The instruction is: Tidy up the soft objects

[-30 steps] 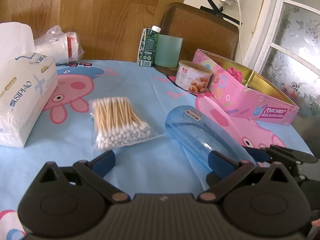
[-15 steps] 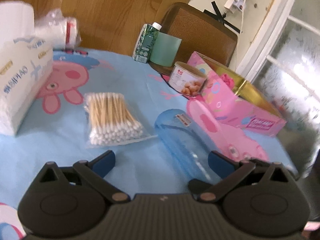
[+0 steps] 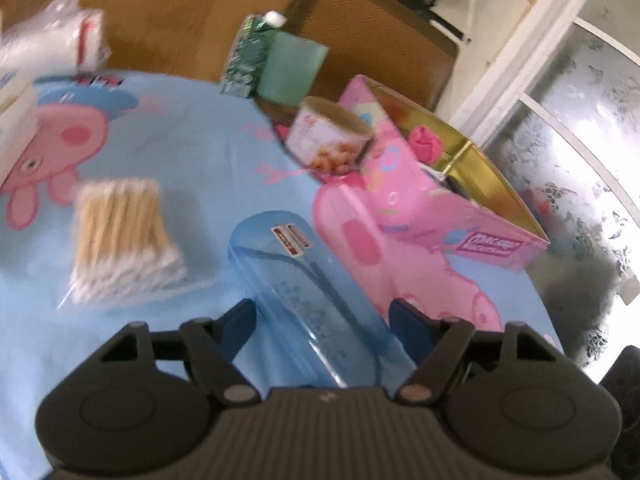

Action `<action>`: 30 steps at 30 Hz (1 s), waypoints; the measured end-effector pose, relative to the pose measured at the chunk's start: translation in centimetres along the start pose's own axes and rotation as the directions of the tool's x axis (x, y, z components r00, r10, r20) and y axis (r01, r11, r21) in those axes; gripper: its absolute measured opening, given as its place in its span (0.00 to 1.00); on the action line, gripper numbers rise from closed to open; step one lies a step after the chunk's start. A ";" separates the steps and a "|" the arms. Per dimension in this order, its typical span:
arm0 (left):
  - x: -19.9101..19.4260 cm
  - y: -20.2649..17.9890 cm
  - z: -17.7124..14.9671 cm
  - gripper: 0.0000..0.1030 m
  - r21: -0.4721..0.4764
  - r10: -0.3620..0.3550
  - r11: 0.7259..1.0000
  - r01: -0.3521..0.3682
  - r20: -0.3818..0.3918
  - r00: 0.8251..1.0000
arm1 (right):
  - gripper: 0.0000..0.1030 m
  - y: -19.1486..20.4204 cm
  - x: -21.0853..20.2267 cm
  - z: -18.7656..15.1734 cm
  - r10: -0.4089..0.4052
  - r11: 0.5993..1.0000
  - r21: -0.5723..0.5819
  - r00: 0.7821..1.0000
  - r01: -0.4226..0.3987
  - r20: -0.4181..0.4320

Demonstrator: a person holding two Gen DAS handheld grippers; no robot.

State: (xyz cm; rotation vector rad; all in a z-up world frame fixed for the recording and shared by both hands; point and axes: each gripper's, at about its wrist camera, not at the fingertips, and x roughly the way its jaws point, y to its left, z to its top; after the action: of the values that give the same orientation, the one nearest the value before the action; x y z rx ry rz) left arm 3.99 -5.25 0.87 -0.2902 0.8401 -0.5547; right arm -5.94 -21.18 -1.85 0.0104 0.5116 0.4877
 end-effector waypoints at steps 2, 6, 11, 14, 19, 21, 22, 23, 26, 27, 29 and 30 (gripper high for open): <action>0.1 -1.2 1.1 0.69 0.020 -0.029 0.999 0.028 0.012 1.000 | 0.57 -1.0 -0.9 0.2 -0.019 1.000 0.022 0.999 0.018 0.043; 1.0 -5.2 4.0 0.69 0.103 -0.063 0.993 0.058 0.041 0.997 | 0.57 -3.2 -2.9 1.6 -0.094 0.995 0.037 0.985 0.089 0.145; 4.1 -10.8 8.5 0.69 0.237 -0.105 0.968 0.081 0.088 0.991 | 0.57 -7.0 -4.1 4.4 -0.230 0.973 0.052 0.941 0.224 0.248; 7.1 -13.5 11.0 0.77 0.289 -0.124 0.953 0.092 0.092 0.988 | 0.57 -10.1 -3.8 5.9 -0.302 0.953 0.111 0.913 0.282 0.275; 11.8 -15.8 12.5 0.93 0.374 0.009 0.926 -0.060 0.137 0.990 | 0.58 -15.8 0.4 7.8 -0.421 0.902 0.211 0.878 0.378 0.229; 12.0 -15.2 12.2 0.92 0.362 0.004 0.931 -0.049 0.125 0.992 | 0.58 -17.2 1.0 7.0 -0.436 0.888 0.272 0.869 0.371 0.235; 11.4 -14.5 11.8 0.92 0.356 -0.010 0.934 -0.037 0.129 0.992 | 0.58 -17.6 1.1 6.5 -0.429 0.888 0.292 0.870 0.356 0.244; 10.9 -14.2 11.4 0.92 0.357 -0.008 0.933 -0.044 0.141 0.990 | 0.58 -18.0 1.4 6.0 -0.422 0.888 0.303 0.874 0.346 0.239; 8.8 -13.0 10.1 0.92 0.339 -0.017 0.940 -0.046 0.181 0.983 | 0.58 -18.5 1.2 5.8 -0.386 0.903 0.291 0.893 0.315 0.230; 8.0 -12.5 9.6 0.92 0.325 -0.031 0.945 -0.032 0.185 0.982 | 0.58 -18.2 0.8 5.9 -0.386 0.904 0.291 0.889 0.312 0.245; 6.3 -11.6 8.6 0.92 0.301 -0.051 0.954 -0.010 0.195 0.980 | 0.58 -18.2 0.6 6.0 -0.378 0.908 0.290 0.890 0.303 0.254; 5.5 -11.3 8.0 0.92 0.295 -0.053 0.956 -0.008 0.198 0.979 | 0.58 -18.2 0.5 6.0 -0.376 0.909 0.289 0.890 0.300 0.259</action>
State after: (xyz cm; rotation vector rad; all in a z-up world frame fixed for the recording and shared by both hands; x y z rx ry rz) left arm 9.21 -17.41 7.71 -0.0811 0.5459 -0.6515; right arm 5.36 -36.44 0.85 0.2258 0.2512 0.0697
